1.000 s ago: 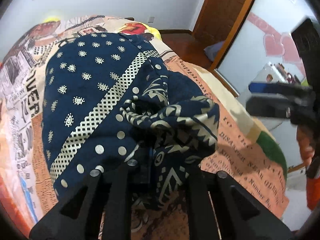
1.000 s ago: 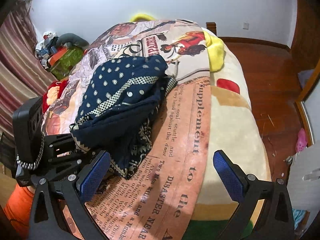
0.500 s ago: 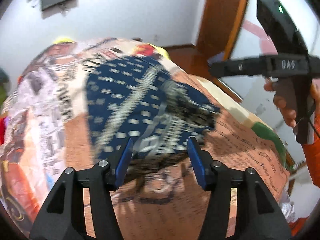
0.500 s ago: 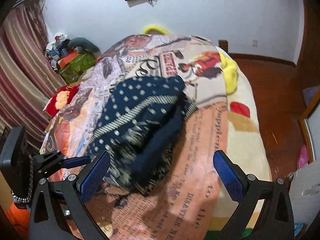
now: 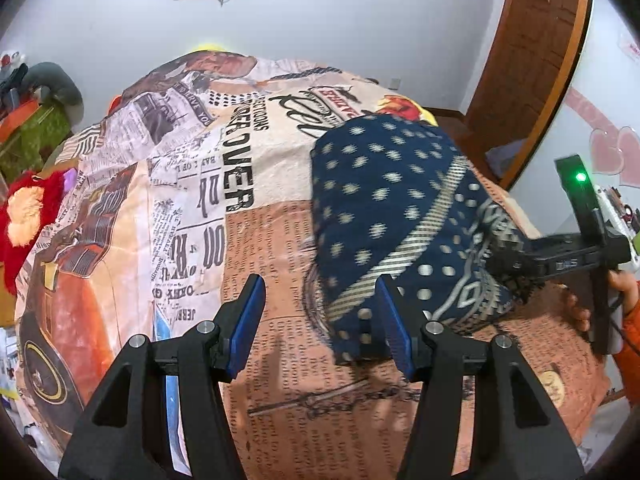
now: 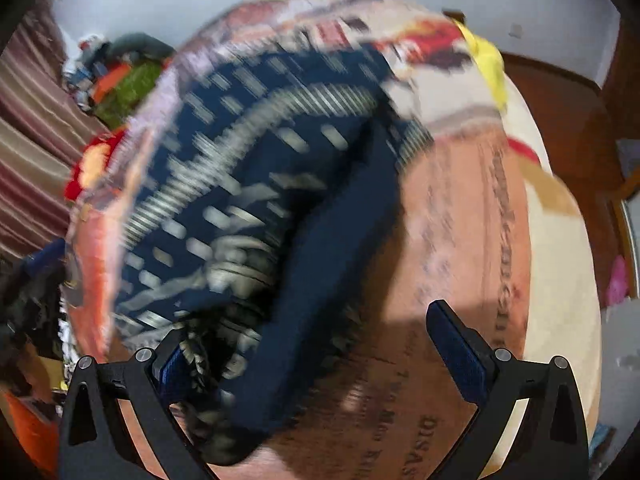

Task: Fold large clothes

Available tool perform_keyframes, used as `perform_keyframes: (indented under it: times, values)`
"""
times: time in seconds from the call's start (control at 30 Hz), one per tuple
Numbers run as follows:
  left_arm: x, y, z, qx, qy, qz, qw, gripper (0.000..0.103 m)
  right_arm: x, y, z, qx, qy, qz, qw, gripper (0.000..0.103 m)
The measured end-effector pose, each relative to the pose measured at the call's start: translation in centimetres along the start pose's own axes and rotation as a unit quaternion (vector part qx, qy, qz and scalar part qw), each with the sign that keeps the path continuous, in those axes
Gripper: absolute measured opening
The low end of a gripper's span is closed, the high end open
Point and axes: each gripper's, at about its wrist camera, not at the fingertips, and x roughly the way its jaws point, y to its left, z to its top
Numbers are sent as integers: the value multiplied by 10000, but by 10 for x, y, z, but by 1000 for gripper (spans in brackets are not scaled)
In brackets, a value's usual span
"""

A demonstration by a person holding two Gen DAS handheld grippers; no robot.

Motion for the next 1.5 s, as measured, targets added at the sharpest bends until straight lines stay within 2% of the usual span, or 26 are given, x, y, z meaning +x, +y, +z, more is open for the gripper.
perform_keyframes:
  times: [0.07,0.23,0.3,0.5,0.63,0.7,0.73,0.77,0.9,0.97,1.07,1.2,1.3,1.43,1.5]
  values:
    - [7,3,2,27,44,40,10000,56,0,-11,-6,119,46,193,9997,103]
    - [17,5,12,-43,58,-22,10000,56,-21,-13,-3,113,-9,140,9998,103]
    - [21,3,19,-45,36,-38,10000,56,-30,-8,1,47,-166,150,9997,103]
    - [34,-6,37,-16,115,-154,9998,67,-43,4,18,49,-622,338,9975,103]
    - [53,-8,46,-152,348,-440,9983,68,-26,4,31,256,-505,336,9978,103]
    - [67,-6,50,-329,538,-731,9953,69,-13,2,36,428,-323,415,9977,103]
    - [72,-4,51,-430,582,-860,9937,73,-7,1,37,490,-240,465,9974,103]
    - [78,-1,54,-598,640,-1048,9906,78,-1,0,39,542,-153,504,9971,103]
    - [106,11,61,-1170,998,-1741,9726,84,17,-6,43,687,15,800,9944,103]
    - [122,17,63,-1406,1150,-1930,9642,93,21,-9,46,702,4,972,9928,103]
    - [136,22,64,-1586,1296,-2128,9554,100,26,-14,51,815,22,1260,9887,103]
    - [150,23,64,-1677,1400,-2279,9489,103,38,-16,58,819,167,1618,9833,103]
    - [167,25,64,-1891,1567,-2448,9380,103,44,-10,63,704,231,1674,9831,101]
    - [188,29,60,-2243,1806,-2725,9181,103,49,1,65,620,205,1634,9844,90]
    - [188,28,60,-2259,1798,-2748,9171,102,49,1,65,647,159,1663,9838,84]
